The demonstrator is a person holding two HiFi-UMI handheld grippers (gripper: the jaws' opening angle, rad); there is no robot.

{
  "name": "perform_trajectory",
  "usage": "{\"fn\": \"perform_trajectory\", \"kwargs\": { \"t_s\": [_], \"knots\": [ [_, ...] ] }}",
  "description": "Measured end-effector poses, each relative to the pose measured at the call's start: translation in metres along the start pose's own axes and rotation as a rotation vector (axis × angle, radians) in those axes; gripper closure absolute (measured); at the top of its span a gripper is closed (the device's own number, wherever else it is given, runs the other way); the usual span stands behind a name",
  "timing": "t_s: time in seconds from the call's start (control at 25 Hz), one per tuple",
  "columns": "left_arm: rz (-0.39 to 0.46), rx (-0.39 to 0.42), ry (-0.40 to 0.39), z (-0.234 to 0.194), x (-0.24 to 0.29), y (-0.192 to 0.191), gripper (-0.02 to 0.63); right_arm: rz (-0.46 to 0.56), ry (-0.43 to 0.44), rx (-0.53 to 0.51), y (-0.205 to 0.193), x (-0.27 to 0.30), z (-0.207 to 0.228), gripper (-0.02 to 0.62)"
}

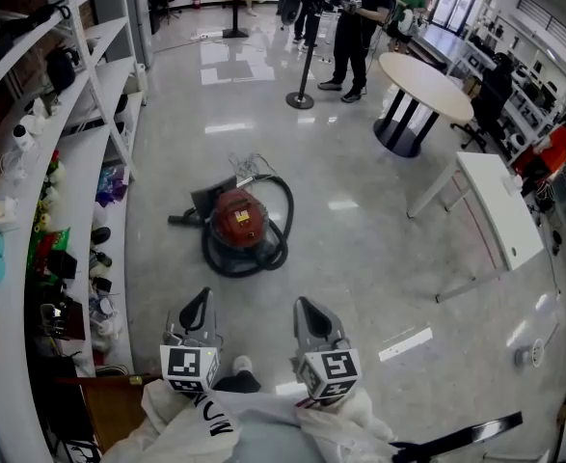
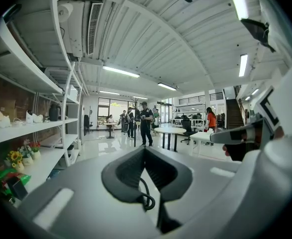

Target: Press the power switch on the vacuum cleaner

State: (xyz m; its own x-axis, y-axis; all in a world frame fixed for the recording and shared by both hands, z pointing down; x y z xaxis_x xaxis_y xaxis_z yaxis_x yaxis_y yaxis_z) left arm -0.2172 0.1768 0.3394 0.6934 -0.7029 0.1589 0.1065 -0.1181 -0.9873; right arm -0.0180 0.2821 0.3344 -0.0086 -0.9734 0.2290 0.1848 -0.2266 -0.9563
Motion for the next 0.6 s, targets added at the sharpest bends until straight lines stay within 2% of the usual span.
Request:
{"fn": "perform_trajectory", "kwargs": {
  "t_s": [0.6],
  "knots": [
    [0.007,-0.015,-0.017,-0.050,0.036,0.002,0.606,0.000,-0.028,-0.027,0.014,0.053,-0.012,0.595]
  ]
}}
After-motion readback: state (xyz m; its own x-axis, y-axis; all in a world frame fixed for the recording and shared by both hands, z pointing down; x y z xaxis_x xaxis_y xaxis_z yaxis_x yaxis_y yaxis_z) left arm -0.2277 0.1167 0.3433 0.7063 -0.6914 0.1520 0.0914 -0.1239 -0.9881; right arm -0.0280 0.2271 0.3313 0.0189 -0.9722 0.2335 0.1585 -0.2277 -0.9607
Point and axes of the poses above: the fingertips, and each gripper's own axes: x forward along the fingers, z to its right, y out of its top, the point moved 6 cm from there along -x, backward along the fingers
